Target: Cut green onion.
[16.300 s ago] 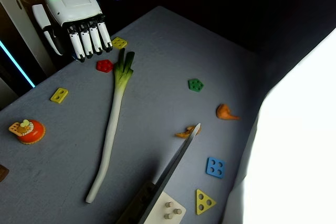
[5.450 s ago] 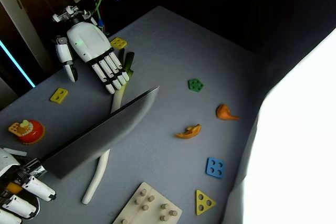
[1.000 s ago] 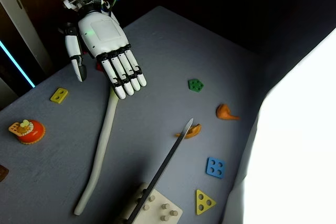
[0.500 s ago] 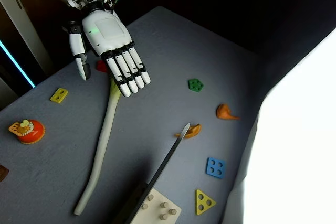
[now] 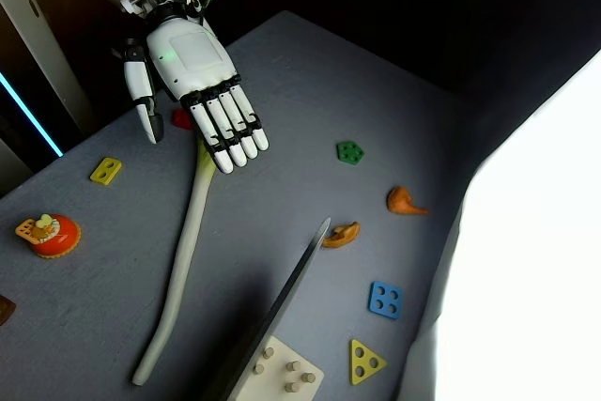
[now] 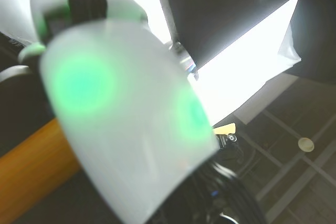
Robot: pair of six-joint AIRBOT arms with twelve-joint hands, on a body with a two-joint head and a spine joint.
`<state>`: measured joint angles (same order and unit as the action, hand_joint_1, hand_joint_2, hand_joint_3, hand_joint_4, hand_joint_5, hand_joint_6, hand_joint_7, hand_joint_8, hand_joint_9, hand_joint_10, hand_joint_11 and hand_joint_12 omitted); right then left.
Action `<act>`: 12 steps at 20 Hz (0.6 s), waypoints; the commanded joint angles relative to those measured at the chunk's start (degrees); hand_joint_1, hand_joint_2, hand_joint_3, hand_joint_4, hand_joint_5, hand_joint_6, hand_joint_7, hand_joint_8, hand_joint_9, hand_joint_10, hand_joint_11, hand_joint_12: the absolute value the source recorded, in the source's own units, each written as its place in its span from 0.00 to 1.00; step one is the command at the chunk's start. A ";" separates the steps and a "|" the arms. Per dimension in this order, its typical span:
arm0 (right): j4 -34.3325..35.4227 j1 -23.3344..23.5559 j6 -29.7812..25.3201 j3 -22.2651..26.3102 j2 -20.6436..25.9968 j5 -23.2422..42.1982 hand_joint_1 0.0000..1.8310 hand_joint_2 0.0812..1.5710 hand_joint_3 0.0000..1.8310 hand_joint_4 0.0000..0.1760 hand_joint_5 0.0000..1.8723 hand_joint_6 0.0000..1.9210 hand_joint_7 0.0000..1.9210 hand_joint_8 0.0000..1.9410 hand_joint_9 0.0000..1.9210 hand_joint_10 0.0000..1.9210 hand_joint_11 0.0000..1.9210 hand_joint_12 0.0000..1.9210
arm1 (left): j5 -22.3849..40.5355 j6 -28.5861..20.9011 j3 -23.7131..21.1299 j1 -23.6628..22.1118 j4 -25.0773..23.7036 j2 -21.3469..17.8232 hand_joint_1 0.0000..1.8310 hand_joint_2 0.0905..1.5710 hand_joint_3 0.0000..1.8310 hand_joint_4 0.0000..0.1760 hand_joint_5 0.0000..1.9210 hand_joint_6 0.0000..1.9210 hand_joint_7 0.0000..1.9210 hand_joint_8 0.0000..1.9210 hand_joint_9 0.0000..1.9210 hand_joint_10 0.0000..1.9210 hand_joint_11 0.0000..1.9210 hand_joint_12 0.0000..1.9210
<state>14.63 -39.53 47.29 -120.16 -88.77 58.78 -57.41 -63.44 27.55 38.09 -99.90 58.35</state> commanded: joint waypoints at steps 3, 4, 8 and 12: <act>-0.45 0.44 -1.53 -0.55 1.22 5.93 0.59 0.69 0.00 0.00 0.18 0.50 0.13 0.69 0.10 0.93 0.10 1.00 | -2.44 0.03 -0.08 -0.24 -4.75 -0.31 0.13 0.84 0.00 0.00 0.05 0.00 0.04 0.00 0.03 0.00 0.00 0.03; -1.15 0.34 -2.37 -0.55 1.45 5.51 0.57 0.68 0.00 0.00 0.17 0.42 0.12 0.61 0.08 0.88 0.06 1.00 | -2.45 0.03 -0.11 -0.25 -4.75 -0.31 0.14 0.84 0.00 0.00 0.05 0.00 0.04 0.00 0.03 0.00 0.00 0.01; -3.94 0.11 -4.62 -0.51 2.64 3.60 0.47 0.63 0.00 0.14 0.05 0.04 0.10 0.03 0.05 0.30 0.00 0.65 | -2.46 0.02 -0.16 -0.25 -4.75 -0.31 0.13 0.84 0.00 0.00 0.05 0.00 0.04 0.00 0.03 0.00 0.00 0.00; -8.50 -0.37 -7.39 1.48 4.82 2.52 0.47 0.63 0.00 0.15 0.05 0.01 0.10 0.00 0.06 0.25 0.00 0.62 | -2.47 0.02 -0.16 -0.17 -4.70 -0.27 0.13 0.84 0.00 0.00 0.05 0.00 0.04 0.00 0.03 0.00 0.00 0.01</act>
<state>3.88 -39.97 40.27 -118.28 -84.20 55.11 -57.43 -63.44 27.55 38.15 -100.03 58.35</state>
